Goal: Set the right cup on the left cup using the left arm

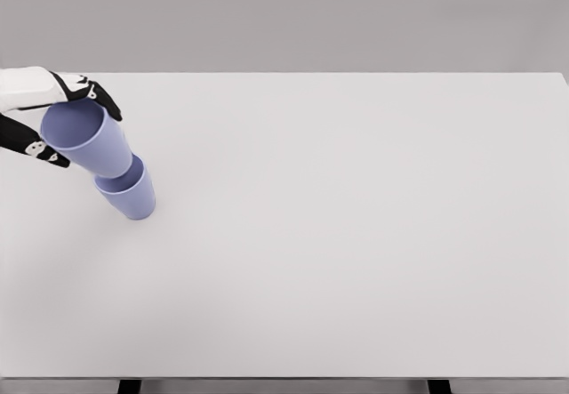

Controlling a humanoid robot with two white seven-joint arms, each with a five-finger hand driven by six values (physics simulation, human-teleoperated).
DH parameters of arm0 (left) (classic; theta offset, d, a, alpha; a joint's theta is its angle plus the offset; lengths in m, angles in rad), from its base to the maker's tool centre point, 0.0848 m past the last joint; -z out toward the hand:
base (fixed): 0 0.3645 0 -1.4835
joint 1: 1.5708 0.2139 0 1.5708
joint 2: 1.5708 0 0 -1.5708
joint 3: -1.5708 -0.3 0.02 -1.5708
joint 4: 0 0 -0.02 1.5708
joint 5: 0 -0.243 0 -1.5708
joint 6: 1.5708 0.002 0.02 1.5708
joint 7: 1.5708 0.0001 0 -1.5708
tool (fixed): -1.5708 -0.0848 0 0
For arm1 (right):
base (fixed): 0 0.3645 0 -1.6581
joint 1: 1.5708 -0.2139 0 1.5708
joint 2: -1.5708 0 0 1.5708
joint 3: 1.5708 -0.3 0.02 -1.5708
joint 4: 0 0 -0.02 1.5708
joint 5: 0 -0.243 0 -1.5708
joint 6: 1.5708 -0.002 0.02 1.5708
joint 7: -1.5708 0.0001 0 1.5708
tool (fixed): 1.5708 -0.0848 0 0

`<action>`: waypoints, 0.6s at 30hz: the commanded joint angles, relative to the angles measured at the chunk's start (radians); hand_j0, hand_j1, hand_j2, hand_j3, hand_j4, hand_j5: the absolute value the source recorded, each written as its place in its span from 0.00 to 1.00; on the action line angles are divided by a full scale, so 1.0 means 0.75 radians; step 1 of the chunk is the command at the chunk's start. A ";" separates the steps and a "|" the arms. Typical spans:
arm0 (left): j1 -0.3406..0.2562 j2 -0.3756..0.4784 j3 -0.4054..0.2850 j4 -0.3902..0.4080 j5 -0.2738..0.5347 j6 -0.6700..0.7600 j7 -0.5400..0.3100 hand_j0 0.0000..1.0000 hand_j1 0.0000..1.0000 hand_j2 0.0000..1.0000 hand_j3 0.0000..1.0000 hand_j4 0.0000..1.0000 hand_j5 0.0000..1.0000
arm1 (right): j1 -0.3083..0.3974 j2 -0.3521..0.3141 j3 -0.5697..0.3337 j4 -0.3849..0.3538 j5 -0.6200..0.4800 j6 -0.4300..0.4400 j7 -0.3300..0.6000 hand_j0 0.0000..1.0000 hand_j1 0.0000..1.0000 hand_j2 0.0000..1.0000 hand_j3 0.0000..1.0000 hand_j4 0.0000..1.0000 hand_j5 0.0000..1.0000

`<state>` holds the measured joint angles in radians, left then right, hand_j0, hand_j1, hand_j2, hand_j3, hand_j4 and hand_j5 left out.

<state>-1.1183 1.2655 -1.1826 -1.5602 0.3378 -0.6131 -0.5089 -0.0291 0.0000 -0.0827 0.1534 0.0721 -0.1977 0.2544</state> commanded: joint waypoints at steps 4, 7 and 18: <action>0.006 -0.061 -0.002 0.082 -0.002 0.003 -0.001 0.50 0.50 0.50 0.50 0.50 0.50 | 0.000 0.000 0.000 0.000 0.002 0.000 0.000 1.00 1.00 1.00 1.00 1.00 1.00; 0.022 -0.084 -0.002 0.113 -0.009 0.003 -0.001 0.50 0.50 0.50 0.50 0.50 0.50 | 0.000 0.000 0.000 0.000 0.002 0.000 0.000 1.00 1.00 1.00 1.00 1.00 1.00; 0.043 -0.080 0.002 0.107 -0.009 0.003 0.004 0.50 0.50 0.50 0.50 0.50 0.50 | 0.000 0.000 0.000 0.000 0.000 0.000 0.000 1.00 1.00 1.00 1.00 1.00 1.00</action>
<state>-1.0861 1.2049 -1.1841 -1.4776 0.3241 -0.6129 -0.5078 -0.0291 0.0000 -0.0827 0.1534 0.0724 -0.1977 0.2544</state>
